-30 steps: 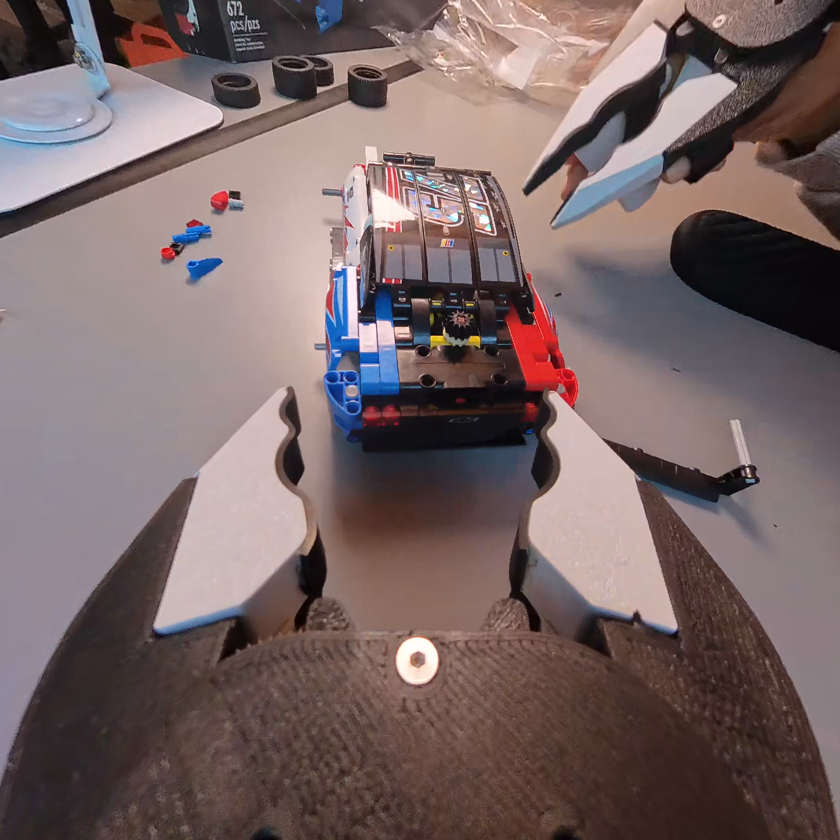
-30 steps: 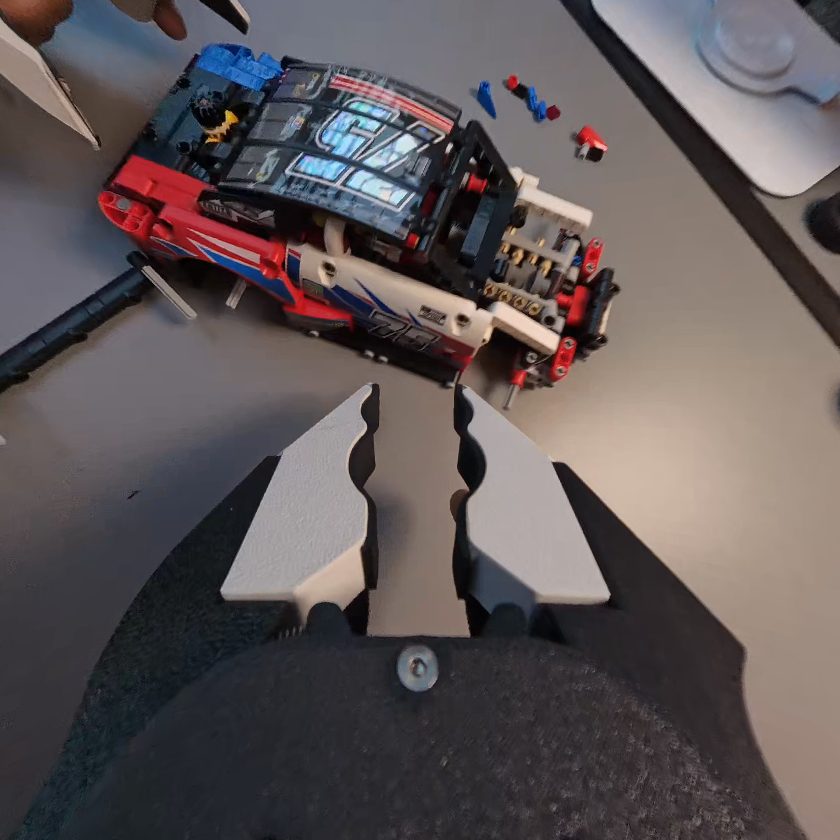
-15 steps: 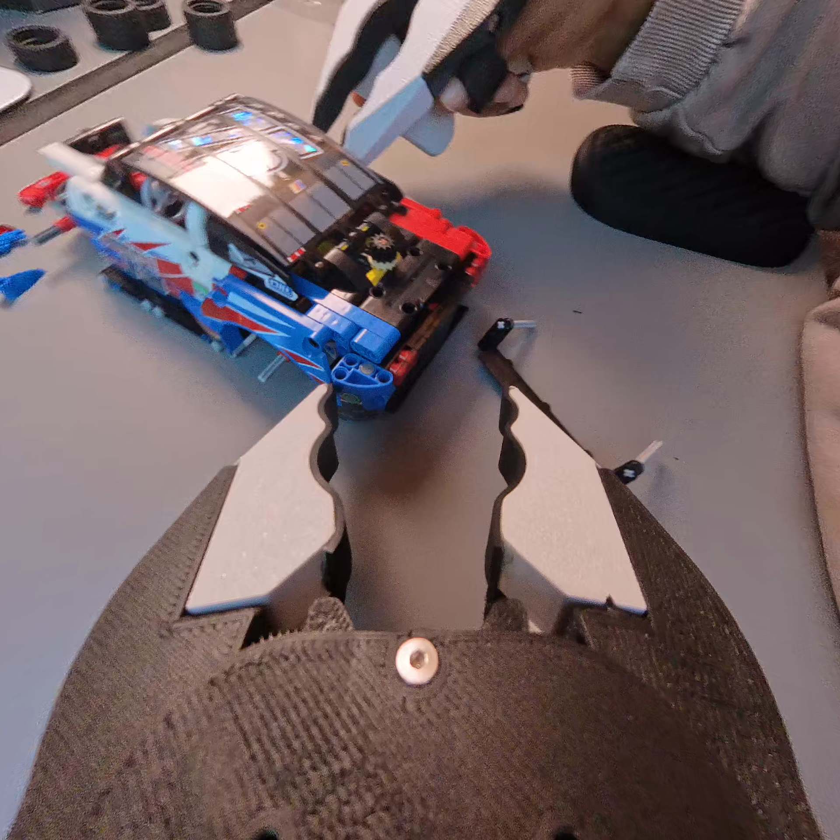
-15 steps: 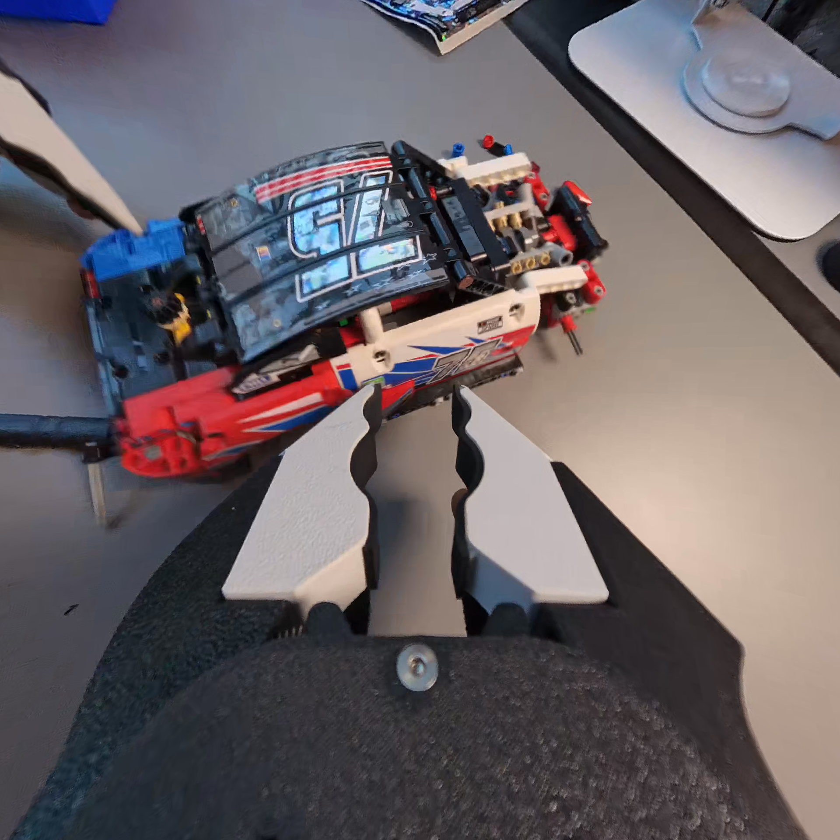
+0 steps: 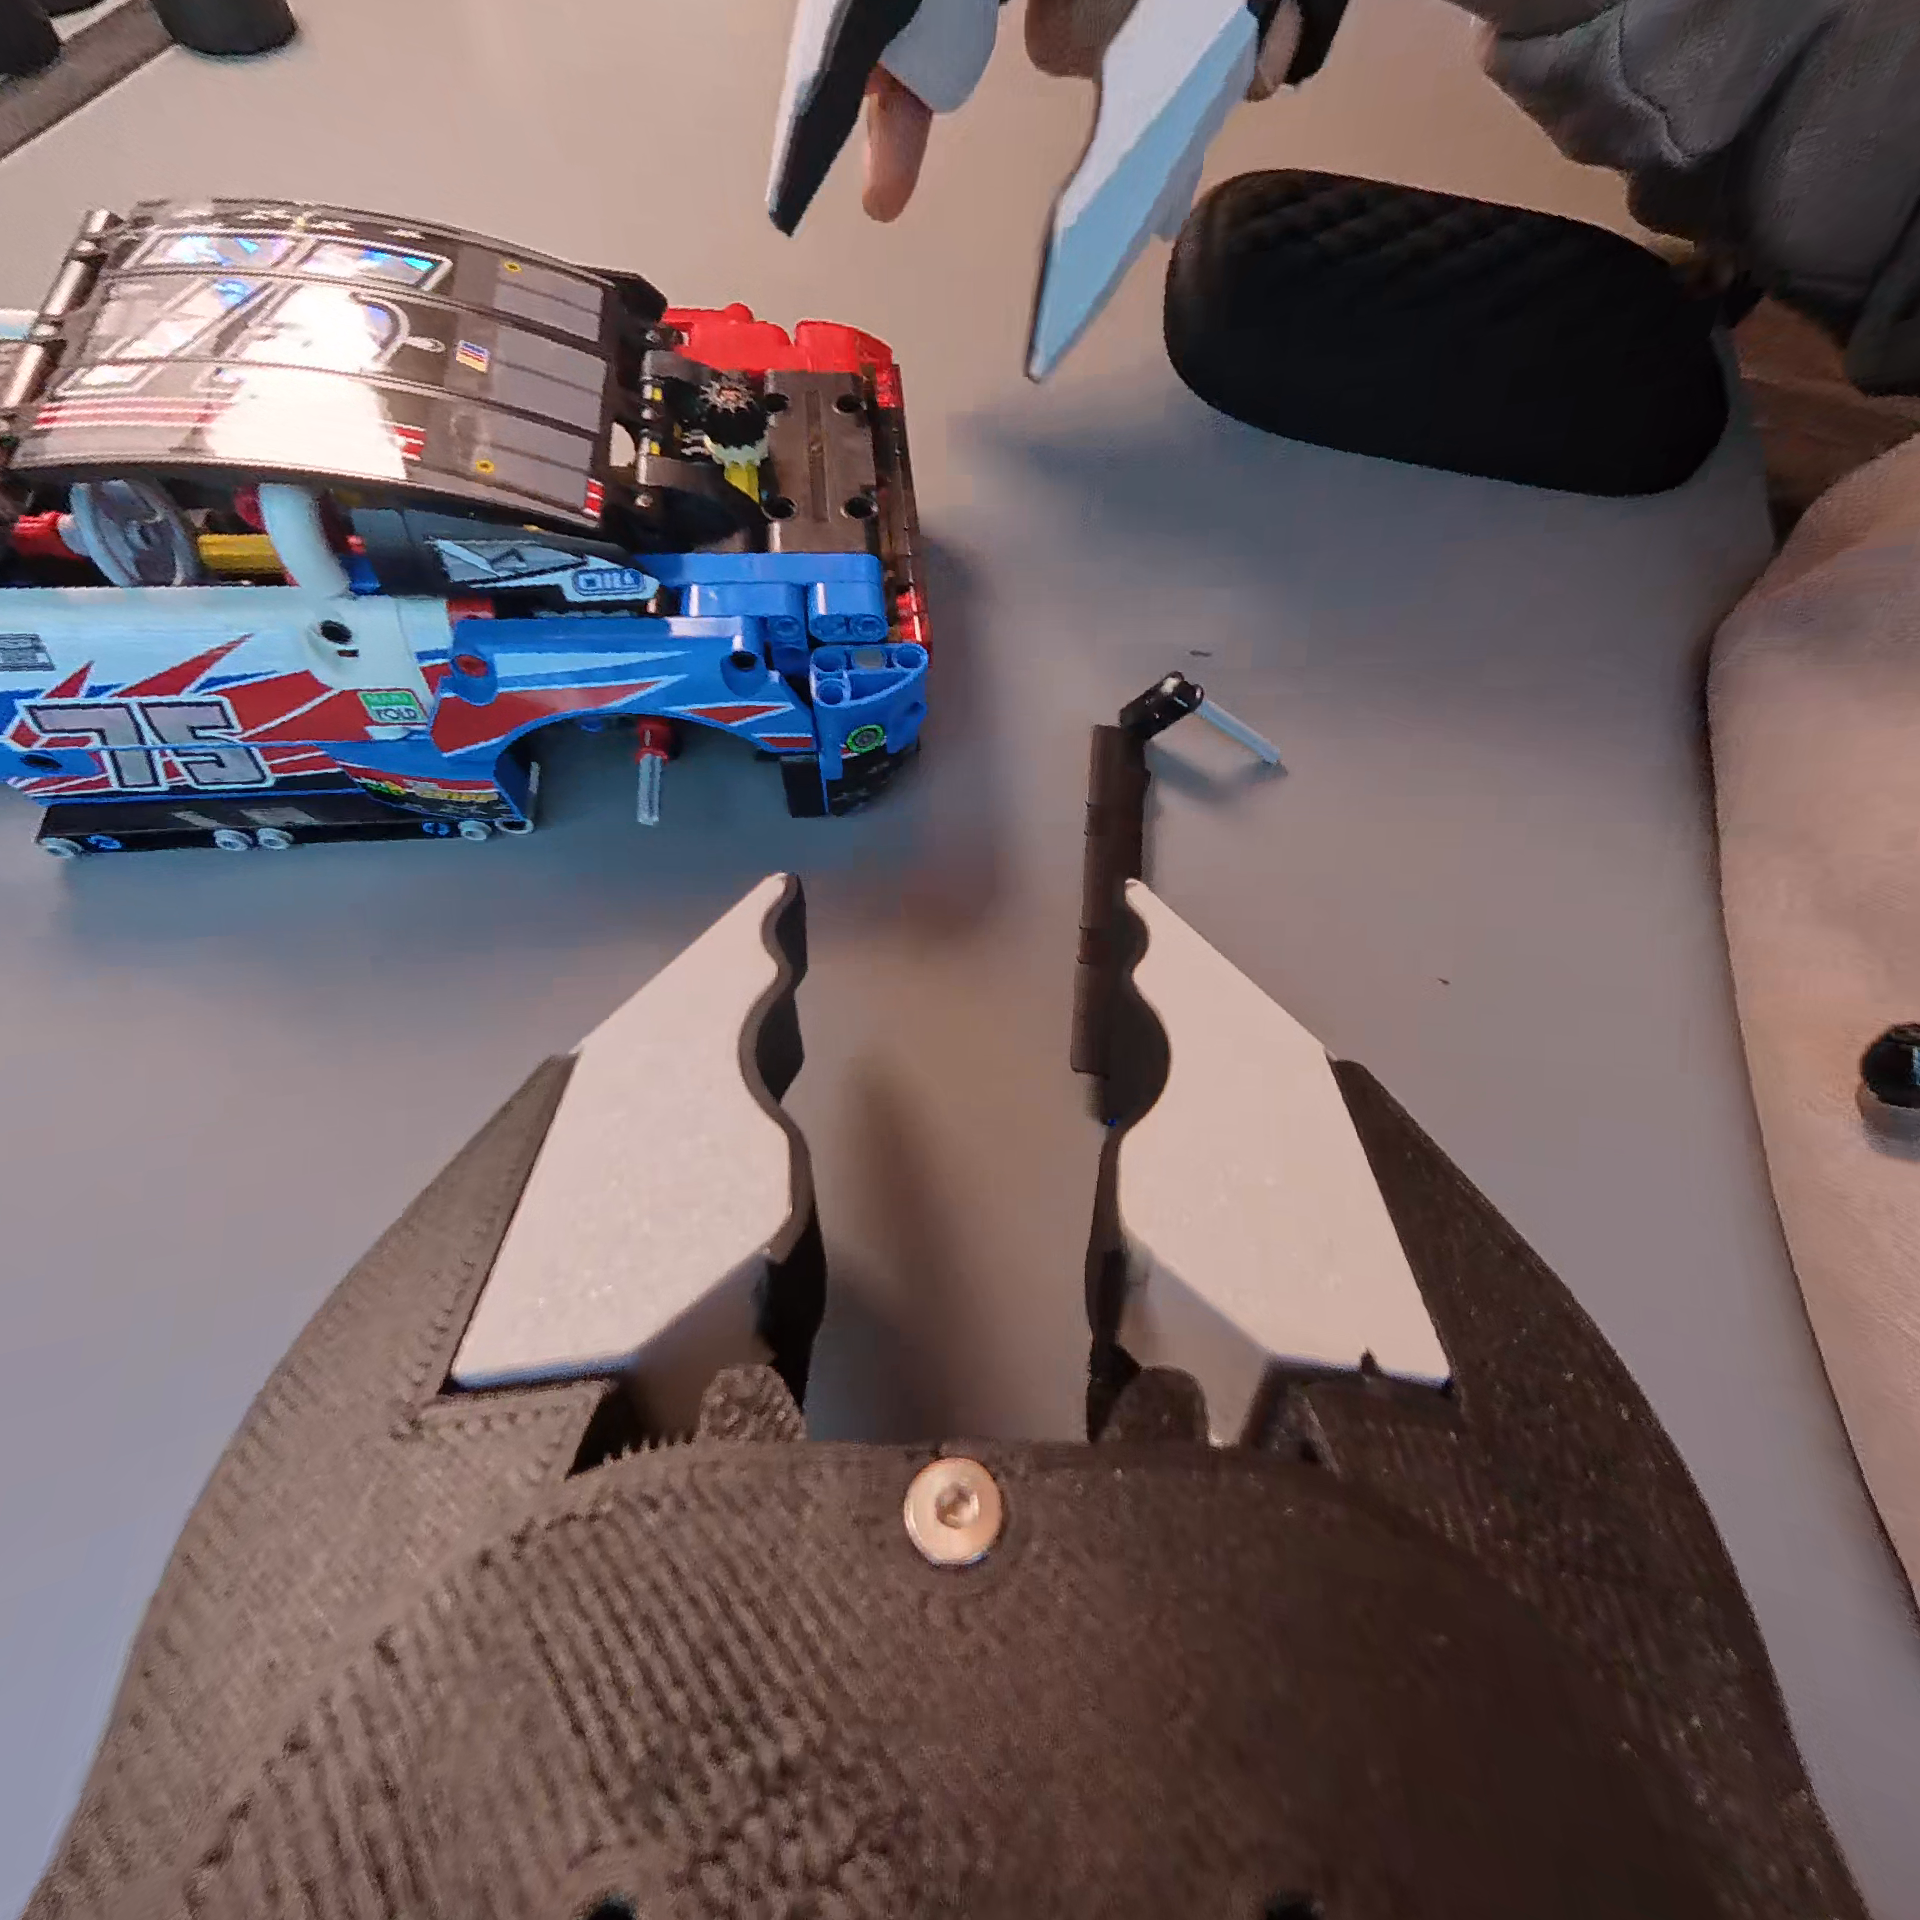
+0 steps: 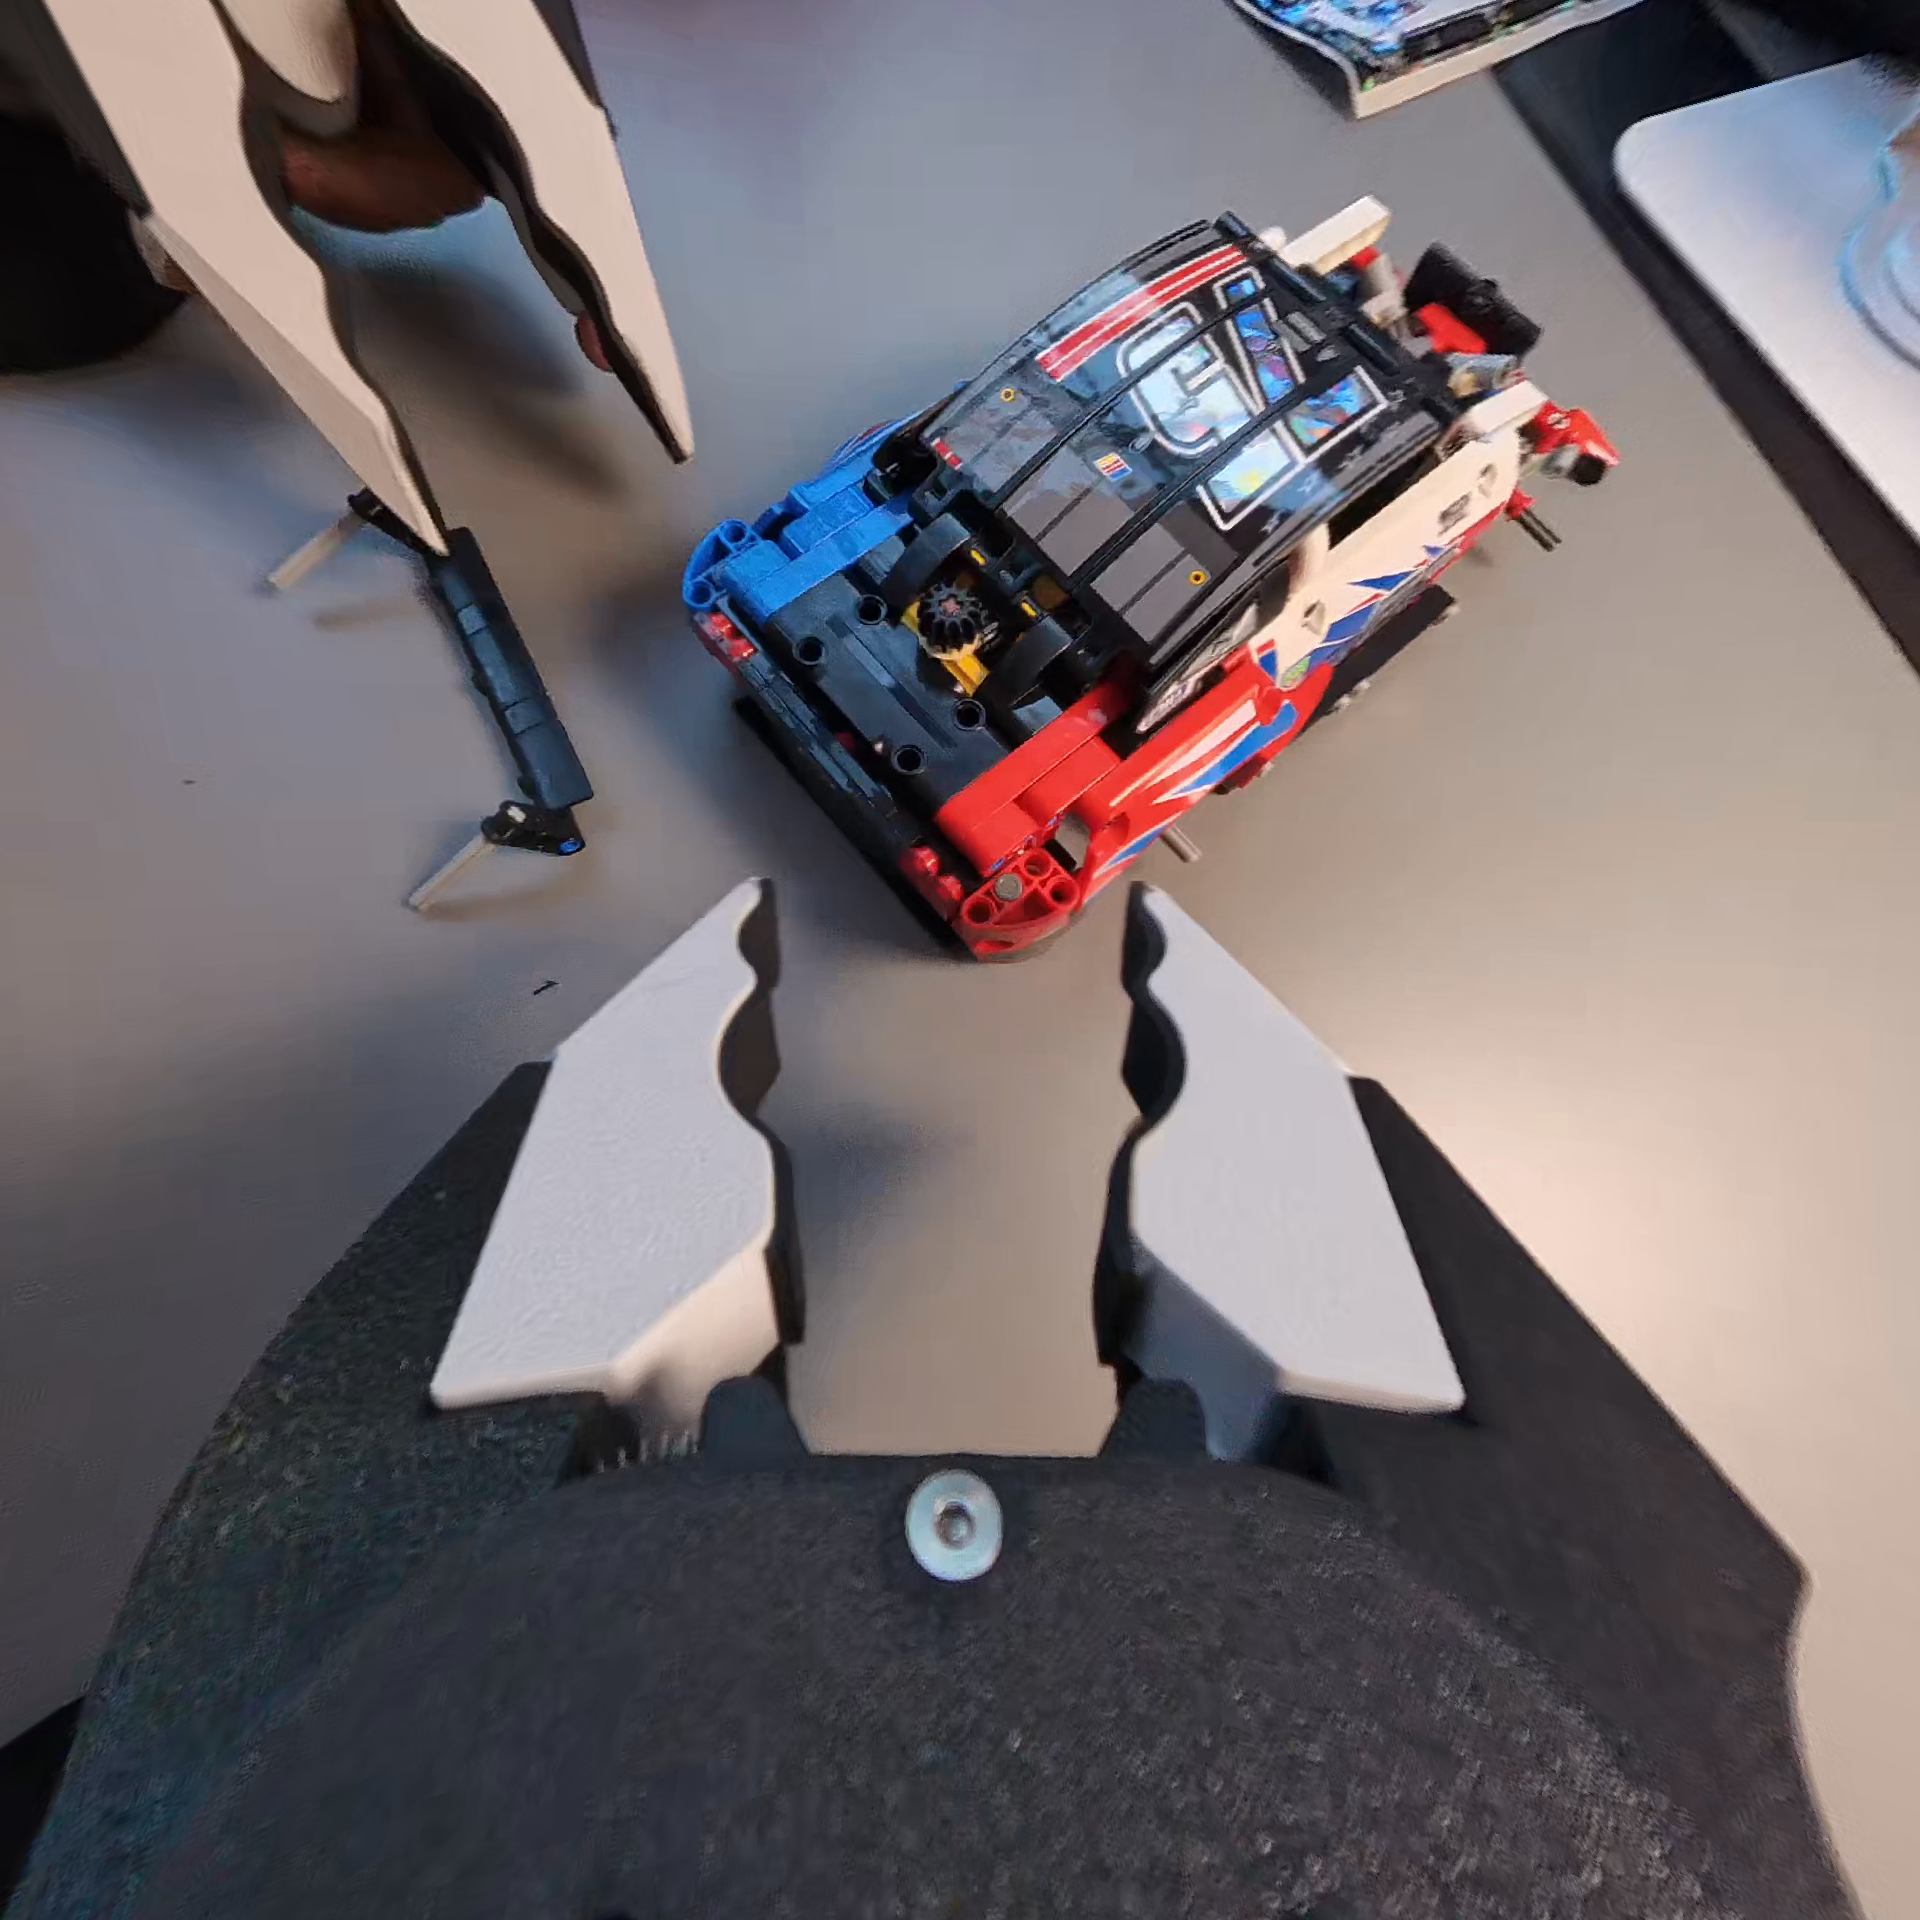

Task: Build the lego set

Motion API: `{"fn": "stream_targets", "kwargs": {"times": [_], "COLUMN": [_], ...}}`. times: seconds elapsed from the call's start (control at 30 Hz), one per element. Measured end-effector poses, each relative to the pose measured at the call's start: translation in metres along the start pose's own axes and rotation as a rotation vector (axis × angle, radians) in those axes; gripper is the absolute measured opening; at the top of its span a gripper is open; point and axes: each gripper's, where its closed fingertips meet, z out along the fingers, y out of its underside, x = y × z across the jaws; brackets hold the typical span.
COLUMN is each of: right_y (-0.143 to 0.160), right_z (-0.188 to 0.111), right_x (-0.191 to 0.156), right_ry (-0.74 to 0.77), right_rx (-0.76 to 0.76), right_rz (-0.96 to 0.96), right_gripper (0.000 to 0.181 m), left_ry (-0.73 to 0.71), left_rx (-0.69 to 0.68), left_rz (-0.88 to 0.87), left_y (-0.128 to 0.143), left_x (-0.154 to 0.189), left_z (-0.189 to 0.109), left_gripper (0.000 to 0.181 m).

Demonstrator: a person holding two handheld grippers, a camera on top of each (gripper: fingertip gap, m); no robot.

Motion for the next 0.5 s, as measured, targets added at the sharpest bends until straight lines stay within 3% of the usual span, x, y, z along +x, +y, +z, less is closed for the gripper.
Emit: {"fn": "stream_targets", "kwargs": {"times": [0.03, 0.1, 0.2, 0.3, 0.5], "right_y": [0.002, 0.012, 0.012, 0.001, -0.008], "right_z": [0.006, 0.023, 0.049, 0.06, 0.065], "right_x": [0.001, 0.008, 0.011, 0.005, -0.046], "right_ry": [-0.036, -0.041, -0.049, -0.029, 0.064], "right_rx": [-0.019, -0.08, -0.106, -0.072, -0.025], "right_rz": [-0.016, -0.109, -0.116, -0.111, -0.04], "right_gripper": [0.08, 0.1, 0.097, 0.075, 0.072], "left_ry": [-0.023, -0.082, -0.128, -0.155, -0.122], "left_rx": [0.016, 0.052, 0.02, -0.028, -0.091], "left_rz": [-0.022, -0.099, -0.172, -0.165, -0.109], "left_y": [-0.003, -0.012, -0.015, -0.009, 0.014], "left_x": [-0.005, -0.019, -0.036, -0.044, -0.018], "left_z": [0.002, 0.01, 0.028, 0.037, 0.013], "left_gripper": [0.06, 0.072, 0.092, 0.079, 0.076]}}
